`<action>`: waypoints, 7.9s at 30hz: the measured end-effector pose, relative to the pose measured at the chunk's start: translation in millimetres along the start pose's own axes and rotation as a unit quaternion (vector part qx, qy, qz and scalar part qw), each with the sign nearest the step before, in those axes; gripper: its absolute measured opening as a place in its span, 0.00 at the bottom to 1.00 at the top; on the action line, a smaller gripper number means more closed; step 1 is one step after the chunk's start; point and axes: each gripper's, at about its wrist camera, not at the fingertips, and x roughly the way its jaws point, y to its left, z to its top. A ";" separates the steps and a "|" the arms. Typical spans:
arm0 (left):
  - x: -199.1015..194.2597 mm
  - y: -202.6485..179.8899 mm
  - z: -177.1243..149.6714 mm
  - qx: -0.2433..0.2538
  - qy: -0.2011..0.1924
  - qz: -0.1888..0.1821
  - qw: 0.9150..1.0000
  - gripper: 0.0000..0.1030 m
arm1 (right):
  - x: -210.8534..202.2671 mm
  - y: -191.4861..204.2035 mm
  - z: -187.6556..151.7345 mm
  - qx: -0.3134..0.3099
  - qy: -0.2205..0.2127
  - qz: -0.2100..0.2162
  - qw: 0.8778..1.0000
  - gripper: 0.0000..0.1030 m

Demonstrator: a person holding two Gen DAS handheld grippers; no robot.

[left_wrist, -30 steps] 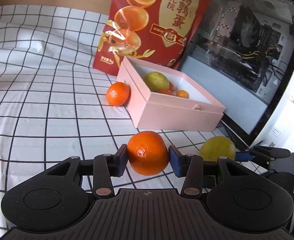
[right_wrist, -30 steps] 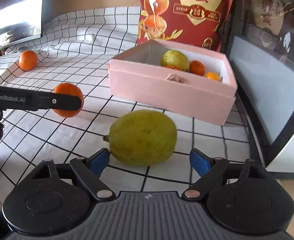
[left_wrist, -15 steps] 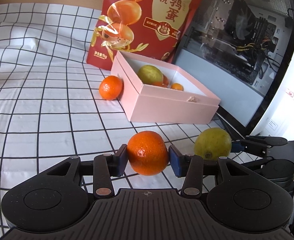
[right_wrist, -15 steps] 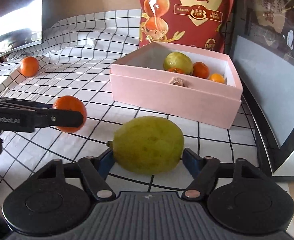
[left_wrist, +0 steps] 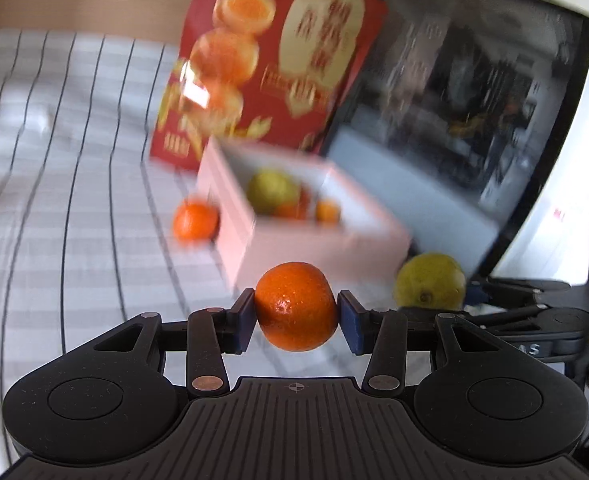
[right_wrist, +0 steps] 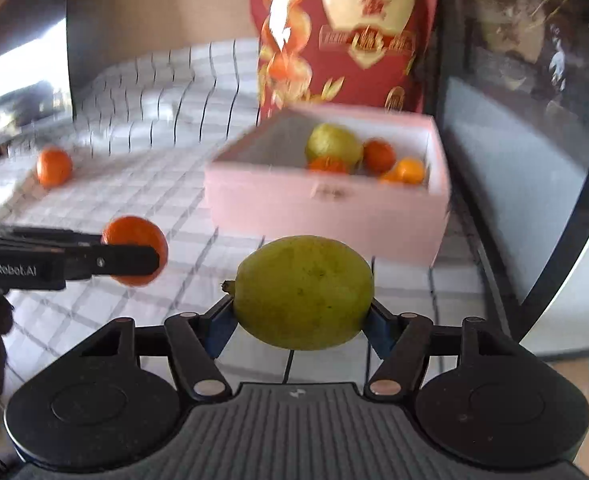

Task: Organize fruits
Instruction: 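Lower the pear and mandarin into the pink box and open both grippers, then move the right gripper to a mandarin while the left gripper reaches the large orange, then close the left gripper around the large orange and lift it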

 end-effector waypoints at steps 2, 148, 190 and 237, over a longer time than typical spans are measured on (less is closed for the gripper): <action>-1.3 -2.1 22.4 -0.005 -0.031 -0.003 0.999 0.48 | -12.7 -3.2 16.2 0.006 -0.028 0.003 1.000 0.65; -64.2 165.6 59.0 -0.116 -0.203 0.296 0.926 0.45 | 93.9 132.0 29.0 -0.135 -0.033 0.041 0.989 0.37; -148.1 208.5 9.5 -0.090 -0.108 0.330 0.933 0.38 | 95.1 110.8 27.0 -0.061 -0.023 0.073 0.995 0.75; -132.5 279.0 56.5 -0.143 -0.012 0.269 0.952 0.43 | 100.5 108.1 26.4 -0.047 -0.006 0.078 0.996 0.78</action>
